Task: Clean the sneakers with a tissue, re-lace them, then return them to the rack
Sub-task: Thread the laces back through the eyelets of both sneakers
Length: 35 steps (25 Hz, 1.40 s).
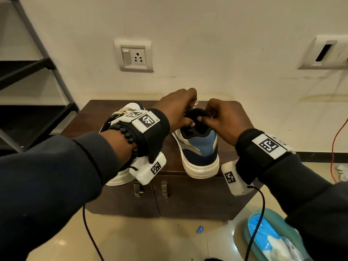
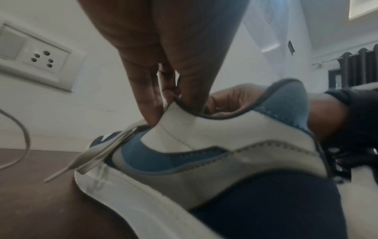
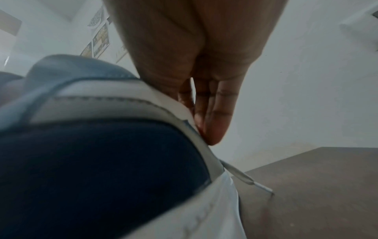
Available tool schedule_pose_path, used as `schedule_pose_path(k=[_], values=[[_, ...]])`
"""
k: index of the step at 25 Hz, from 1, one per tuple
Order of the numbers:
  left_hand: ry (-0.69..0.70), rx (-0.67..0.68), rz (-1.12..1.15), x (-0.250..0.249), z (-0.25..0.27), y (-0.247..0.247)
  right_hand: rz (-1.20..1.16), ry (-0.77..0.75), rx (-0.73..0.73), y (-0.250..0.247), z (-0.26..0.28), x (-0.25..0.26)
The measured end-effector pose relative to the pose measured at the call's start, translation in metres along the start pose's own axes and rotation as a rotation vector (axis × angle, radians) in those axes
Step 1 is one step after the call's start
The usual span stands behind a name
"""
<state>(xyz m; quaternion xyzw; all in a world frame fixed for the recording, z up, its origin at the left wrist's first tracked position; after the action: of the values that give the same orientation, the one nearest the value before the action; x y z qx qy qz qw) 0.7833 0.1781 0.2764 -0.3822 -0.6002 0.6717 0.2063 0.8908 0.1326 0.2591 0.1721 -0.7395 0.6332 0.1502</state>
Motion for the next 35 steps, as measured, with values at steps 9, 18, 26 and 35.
schedule_pose_path(k=[9, 18, 26, 35], values=[[-0.049, -0.025, 0.017, 0.020, 0.030, -0.040, -0.101, -0.007, 0.062, -0.030, 0.006, -0.005], [-0.384, 0.254, -0.190, 0.102, 0.090, -0.053, 0.117, -0.333, 0.245, -0.014, -0.016, 0.142], [-0.331, 0.258, -0.247, 0.116, 0.089, -0.040, 0.304, -0.252, 0.429, 0.067, -0.054, 0.182], [-0.259, 0.116, -0.276, 0.123, 0.088, -0.042, 0.111, -0.055, 0.458, 0.104, -0.064, 0.169]])
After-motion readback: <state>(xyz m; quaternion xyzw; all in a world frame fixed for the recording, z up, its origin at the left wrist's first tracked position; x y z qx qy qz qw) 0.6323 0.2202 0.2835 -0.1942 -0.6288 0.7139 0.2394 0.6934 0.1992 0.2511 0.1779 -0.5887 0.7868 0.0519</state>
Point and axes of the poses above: each hand's wrist, its own z-axis away from the middle knuckle, its own y-axis out of the palm, x = y × z, the point moved 8 cm from there along -z, towards the middle knuckle, and after that the axes turned 12 degrees about x, right-handed, at the moved point
